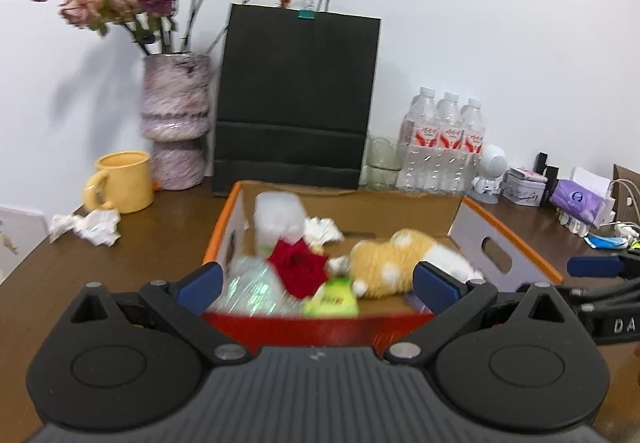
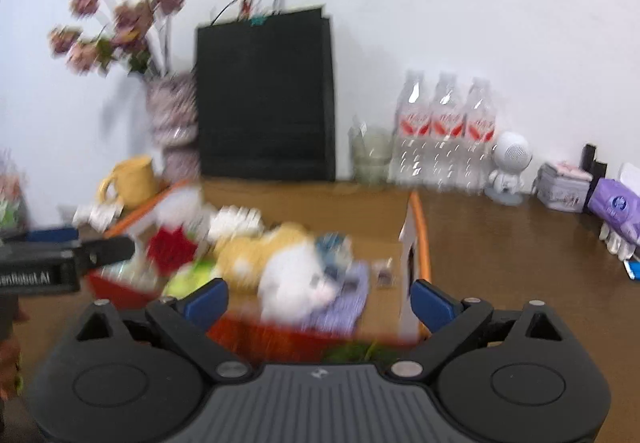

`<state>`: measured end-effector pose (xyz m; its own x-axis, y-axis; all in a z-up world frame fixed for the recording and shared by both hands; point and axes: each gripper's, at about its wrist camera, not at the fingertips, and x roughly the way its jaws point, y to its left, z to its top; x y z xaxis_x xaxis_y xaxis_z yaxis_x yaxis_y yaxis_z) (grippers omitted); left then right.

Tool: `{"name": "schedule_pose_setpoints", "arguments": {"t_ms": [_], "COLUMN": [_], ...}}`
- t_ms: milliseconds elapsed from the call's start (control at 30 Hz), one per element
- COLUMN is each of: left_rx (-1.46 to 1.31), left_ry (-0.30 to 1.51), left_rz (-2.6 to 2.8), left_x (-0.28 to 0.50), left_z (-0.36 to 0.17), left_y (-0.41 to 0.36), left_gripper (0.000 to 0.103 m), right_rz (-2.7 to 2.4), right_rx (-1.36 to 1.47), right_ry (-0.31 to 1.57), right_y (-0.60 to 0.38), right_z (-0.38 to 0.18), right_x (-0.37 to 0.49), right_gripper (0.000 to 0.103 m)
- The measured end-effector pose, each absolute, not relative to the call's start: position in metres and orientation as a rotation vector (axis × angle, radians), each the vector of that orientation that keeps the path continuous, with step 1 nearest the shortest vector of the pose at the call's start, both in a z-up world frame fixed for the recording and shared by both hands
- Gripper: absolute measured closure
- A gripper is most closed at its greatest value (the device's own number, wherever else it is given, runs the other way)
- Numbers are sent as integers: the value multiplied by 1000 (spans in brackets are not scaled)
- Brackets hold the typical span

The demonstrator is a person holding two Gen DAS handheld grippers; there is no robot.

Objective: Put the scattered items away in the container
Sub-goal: 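Move both tools back to the last wrappers beside the box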

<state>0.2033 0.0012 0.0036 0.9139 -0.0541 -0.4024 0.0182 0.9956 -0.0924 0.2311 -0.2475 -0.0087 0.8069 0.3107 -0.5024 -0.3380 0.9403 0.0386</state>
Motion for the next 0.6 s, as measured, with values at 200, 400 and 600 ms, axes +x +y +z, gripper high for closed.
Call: {"name": "schedule_pose_setpoints", "arguments": {"t_ms": [200,400,600], "left_rx": [-131,-132,-89], "left_ry": [507,529,547], "left_rz": [-29,0,8], "left_x": [193,192,196], "left_z": [-19,-28,-34], "left_y": [7,10,-7], "left_gripper": [0,0,0], "right_rz": [361,293,282], "right_rx": [-47,-30,-21], "right_ry": [647,698,716], "right_y": [-232,-222,-221], "right_z": [-41,-62,-70], "right_x": [224,233,238], "right_gripper": [29,46,55]}}
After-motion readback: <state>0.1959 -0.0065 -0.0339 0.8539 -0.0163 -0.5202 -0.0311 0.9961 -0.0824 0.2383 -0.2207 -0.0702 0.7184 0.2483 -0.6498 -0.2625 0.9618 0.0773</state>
